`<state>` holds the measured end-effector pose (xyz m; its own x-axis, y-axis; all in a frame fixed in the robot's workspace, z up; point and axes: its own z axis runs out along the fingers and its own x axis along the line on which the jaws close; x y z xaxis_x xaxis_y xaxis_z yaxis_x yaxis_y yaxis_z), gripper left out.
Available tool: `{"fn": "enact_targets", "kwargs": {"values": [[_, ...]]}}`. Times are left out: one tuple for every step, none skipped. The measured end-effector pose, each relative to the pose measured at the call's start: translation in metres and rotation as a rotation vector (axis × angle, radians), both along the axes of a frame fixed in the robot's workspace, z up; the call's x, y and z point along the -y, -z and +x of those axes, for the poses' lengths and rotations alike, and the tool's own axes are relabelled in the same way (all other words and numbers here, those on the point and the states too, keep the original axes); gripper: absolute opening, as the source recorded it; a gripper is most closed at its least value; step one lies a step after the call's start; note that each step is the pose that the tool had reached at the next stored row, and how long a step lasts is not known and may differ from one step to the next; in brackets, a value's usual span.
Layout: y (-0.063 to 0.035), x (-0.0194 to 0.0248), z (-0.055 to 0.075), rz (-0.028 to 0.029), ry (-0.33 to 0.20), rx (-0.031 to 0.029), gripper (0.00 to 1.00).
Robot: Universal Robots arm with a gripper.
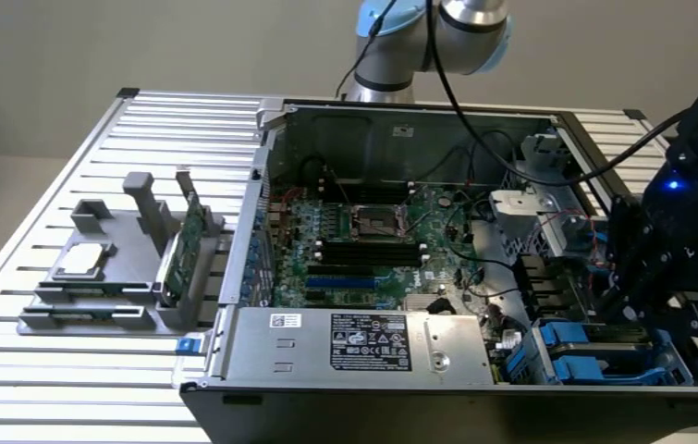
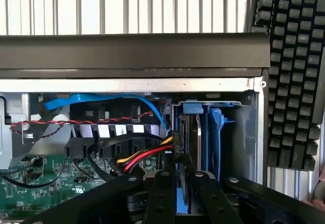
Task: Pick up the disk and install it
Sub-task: 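Insert the first disk wire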
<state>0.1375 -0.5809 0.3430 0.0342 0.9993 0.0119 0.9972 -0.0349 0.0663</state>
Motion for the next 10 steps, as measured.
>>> {"fn": "enact_targets", "kwargs": {"values": [[0.0001,-0.0001,0.0002,-0.0008,0.007,0.0,0.16],[0.0001,-0.0001,0.0004,-0.002,0.014,0.0,0.16],[0.0001,-0.0002,0.0006,-0.0036,0.02,0.0,0.16],[0.0001,-0.0002,0.0008,-0.0057,0.025,0.0,0.16],[0.0001,-0.0005,0.0009,-0.0086,0.029,0.0,0.16],[0.0002,-0.0012,0.0014,-0.013,0.031,0.0001,0.16],[0.0005,-0.0022,0.002,-0.0194,0.031,0.0002,0.16],[0.0007,-0.0035,0.0026,-0.0272,0.032,0.0004,0.16],[0.0009,-0.005,0.003,-0.0358,0.032,0.0005,0.16],[0.0012,-0.0063,0.0034,-0.0439,0.032,0.0005,0.16]]}}
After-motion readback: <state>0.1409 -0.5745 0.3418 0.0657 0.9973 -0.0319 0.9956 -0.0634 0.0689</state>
